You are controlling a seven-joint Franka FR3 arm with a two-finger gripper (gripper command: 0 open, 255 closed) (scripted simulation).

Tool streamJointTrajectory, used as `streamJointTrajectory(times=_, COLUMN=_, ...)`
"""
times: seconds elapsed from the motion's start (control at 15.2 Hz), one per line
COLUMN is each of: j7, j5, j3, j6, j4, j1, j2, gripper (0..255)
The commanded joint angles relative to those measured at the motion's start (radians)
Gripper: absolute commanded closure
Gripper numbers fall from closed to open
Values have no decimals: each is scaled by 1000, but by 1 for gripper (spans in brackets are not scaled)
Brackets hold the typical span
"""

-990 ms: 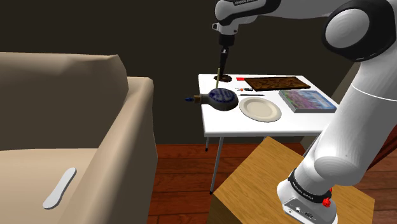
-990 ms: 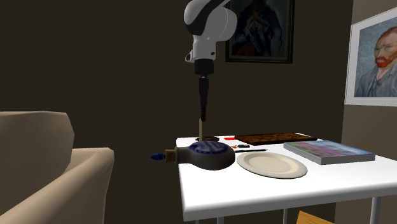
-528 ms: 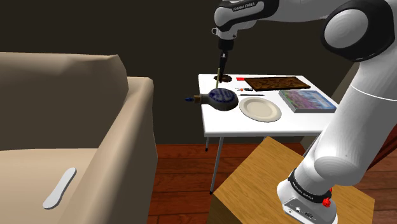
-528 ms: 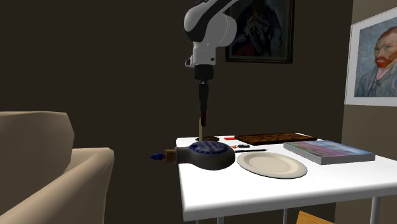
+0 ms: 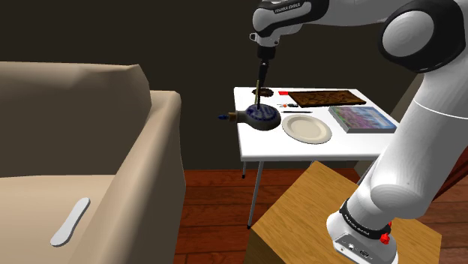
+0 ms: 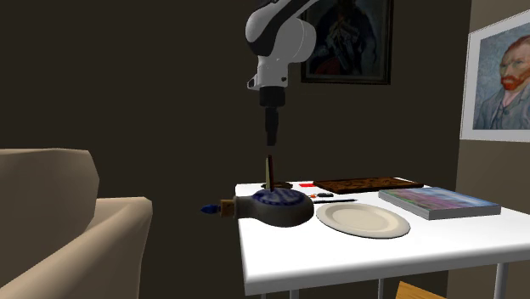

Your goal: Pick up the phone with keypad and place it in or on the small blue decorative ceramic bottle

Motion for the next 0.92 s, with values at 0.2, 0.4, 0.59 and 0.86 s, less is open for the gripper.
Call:
streamJointTrajectory(times=0.2, j7=2, j5=-2, j3=0, j6=-66, j4=60, j1=0, j2=-6, gripper=0)
streamJointTrajectory(times=0.4, j7=2, j5=-3, j3=-1, j6=-126, j4=120, j1=-1, j2=-6, gripper=0)
streamJointTrajectory(times=0.59, j7=2, j5=-3, j3=-1, j6=-126, j4=120, j1=-1, j2=-6, gripper=0)
streamJointTrajectory(times=0.86, j7=2, j5=-3, j3=-1, j6=-125, j4=120, j1=-1, j2=-6, gripper=0)
